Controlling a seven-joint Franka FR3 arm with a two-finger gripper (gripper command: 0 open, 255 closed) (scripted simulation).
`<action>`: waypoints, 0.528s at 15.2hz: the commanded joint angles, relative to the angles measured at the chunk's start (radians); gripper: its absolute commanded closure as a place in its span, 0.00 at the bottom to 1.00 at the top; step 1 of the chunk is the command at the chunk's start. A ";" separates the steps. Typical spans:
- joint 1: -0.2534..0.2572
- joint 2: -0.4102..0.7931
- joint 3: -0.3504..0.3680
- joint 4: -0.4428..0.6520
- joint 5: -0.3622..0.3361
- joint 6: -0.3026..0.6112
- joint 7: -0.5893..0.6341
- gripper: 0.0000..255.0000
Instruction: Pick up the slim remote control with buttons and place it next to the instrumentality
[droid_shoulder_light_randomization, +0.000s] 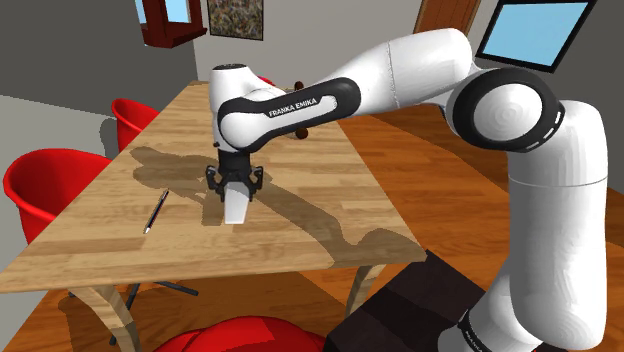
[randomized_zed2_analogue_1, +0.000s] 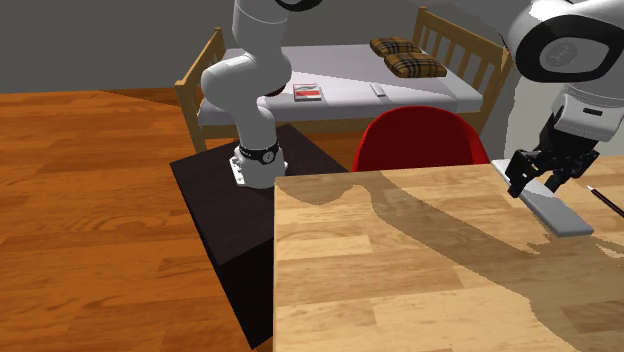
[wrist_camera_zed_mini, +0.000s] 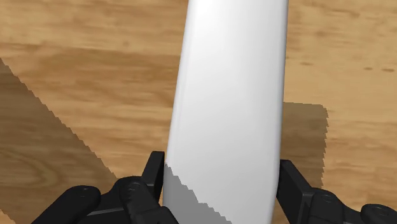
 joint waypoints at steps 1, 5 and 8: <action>0.001 0.009 -0.002 -0.016 -0.004 0.025 0.004 1.00; 0.003 0.029 -0.007 -0.040 -0.013 0.069 0.009 1.00; 0.004 0.041 -0.010 -0.052 -0.018 0.092 0.013 1.00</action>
